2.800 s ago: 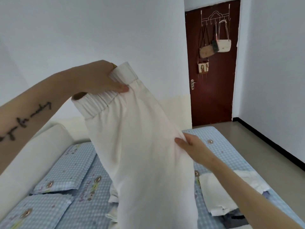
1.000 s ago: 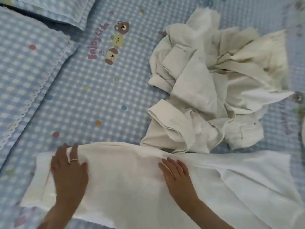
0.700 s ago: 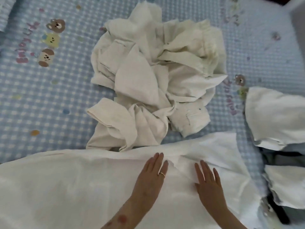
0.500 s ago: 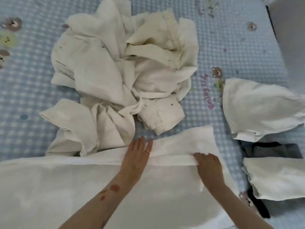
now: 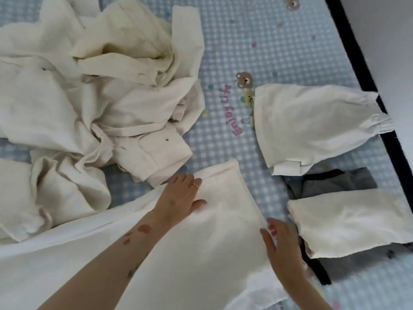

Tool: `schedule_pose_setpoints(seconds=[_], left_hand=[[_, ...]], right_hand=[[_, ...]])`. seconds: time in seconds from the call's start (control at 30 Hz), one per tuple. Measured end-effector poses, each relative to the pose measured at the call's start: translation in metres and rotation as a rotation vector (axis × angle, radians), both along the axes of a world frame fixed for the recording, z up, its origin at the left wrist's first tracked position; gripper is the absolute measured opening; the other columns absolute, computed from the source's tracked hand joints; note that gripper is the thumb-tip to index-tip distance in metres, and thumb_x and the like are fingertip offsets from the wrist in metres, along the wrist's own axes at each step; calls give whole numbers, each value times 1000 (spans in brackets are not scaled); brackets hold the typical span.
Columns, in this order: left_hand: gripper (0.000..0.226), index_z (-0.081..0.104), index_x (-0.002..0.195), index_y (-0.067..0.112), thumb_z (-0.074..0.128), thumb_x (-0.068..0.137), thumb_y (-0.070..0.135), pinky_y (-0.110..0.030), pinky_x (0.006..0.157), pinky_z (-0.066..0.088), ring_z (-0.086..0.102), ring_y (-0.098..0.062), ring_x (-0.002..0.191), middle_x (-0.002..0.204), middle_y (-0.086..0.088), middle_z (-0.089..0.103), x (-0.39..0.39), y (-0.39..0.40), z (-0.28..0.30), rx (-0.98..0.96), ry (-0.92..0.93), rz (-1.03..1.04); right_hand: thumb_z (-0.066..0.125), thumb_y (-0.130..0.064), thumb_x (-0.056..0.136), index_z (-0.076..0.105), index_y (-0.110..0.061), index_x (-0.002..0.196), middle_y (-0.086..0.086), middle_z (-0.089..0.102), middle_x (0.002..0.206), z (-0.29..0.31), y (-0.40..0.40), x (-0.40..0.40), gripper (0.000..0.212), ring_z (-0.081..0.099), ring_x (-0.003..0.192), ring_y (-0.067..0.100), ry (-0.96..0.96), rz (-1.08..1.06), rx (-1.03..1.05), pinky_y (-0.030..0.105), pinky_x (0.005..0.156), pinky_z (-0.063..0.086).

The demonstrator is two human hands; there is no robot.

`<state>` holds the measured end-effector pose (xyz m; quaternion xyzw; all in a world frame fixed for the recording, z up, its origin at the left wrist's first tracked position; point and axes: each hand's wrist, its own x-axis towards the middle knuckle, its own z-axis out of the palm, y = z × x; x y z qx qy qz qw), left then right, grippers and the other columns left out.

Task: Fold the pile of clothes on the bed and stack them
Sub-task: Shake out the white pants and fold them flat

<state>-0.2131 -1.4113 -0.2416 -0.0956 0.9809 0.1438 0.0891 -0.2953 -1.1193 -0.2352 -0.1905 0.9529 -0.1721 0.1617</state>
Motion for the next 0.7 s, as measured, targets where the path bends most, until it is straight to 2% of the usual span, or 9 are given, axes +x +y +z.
schedule_pose_setpoints(seconds=[0.13, 0.23, 0.33, 0.4, 0.43, 0.5, 0.57, 0.63, 0.7], left_hand=[[56, 40, 136, 13, 48, 91, 45, -34, 96, 34, 46, -24, 114, 123, -6, 51, -36, 21, -18, 21, -73, 89], [54, 39, 136, 11, 50, 91, 39, -34, 96, 36, 49, -26, 112, 123, -9, 52, -55, 27, -26, 6, -126, 152], [42, 46, 131, 14, 49, 94, 33, -34, 96, 39, 56, -24, 113, 122, -6, 61, -71, 30, -31, 104, -196, 204], [39, 48, 131, 10, 47, 97, 29, -36, 101, 37, 53, -27, 118, 127, -9, 60, -78, 31, -28, 230, -191, 283], [39, 48, 131, 7, 47, 97, 27, -38, 102, 37, 51, -30, 120, 129, -11, 58, -80, 29, -24, 302, -188, 313], [33, 51, 124, 4, 49, 96, 21, -40, 100, 38, 53, -32, 117, 123, -16, 59, -84, 22, -14, 424, -178, 321], [20, 57, 110, 7, 54, 93, 18, -37, 87, 41, 58, -29, 102, 107, -14, 64, -87, 4, -3, 463, -131, 314], [9, 58, 98, 12, 56, 91, 16, -32, 72, 37, 59, -26, 87, 88, -6, 63, -93, -18, 7, 475, -87, 380], [2, 56, 91, 14, 55, 90, 16, -31, 68, 33, 56, -24, 80, 82, -3, 59, -102, -31, 8, 446, -72, 445]], right_hand=[[79, -27, 75, 67, -11, 112, 9, 65, 98, -9, 39, 47, 42, 63, 91, 38, 26, -25, 161, 49, 76, 54], [63, -43, 84, 64, -13, 122, 14, 63, 108, -3, 39, 64, 49, 61, 104, 40, 16, -163, 169, 48, 74, 55], [68, -39, 83, 44, -22, 140, 11, 58, 123, 2, 36, 77, 65, 60, 110, 34, -97, -275, 173, 44, 80, 52], [58, -48, 87, 25, -28, 148, 2, 53, 136, 8, 39, 80, 72, 60, 112, 26, -242, -335, 183, 37, 88, 48], [55, -50, 88, 24, -30, 148, -2, 55, 134, 11, 42, 80, 70, 61, 110, 22, -322, -385, 178, 33, 88, 47], [57, -46, 89, 46, -29, 128, -3, 66, 111, 21, 50, 76, 44, 65, 98, 18, -419, -424, 116, 27, 80, 47], [67, -36, 85, 60, -22, 94, -5, 64, 82, 31, 54, 71, 18, 61, 75, 10, -320, -424, -76, 15, 65, 43], [70, -33, 83, 55, -26, 74, -13, 54, 69, 35, 50, 57, 19, 50, 66, 2, -192, -362, -196, 11, 60, 38], [68, -33, 84, 53, -28, 70, -15, 50, 74, 27, 40, 36, 21, 48, 72, 4, -161, -299, -212, 20, 68, 41]])
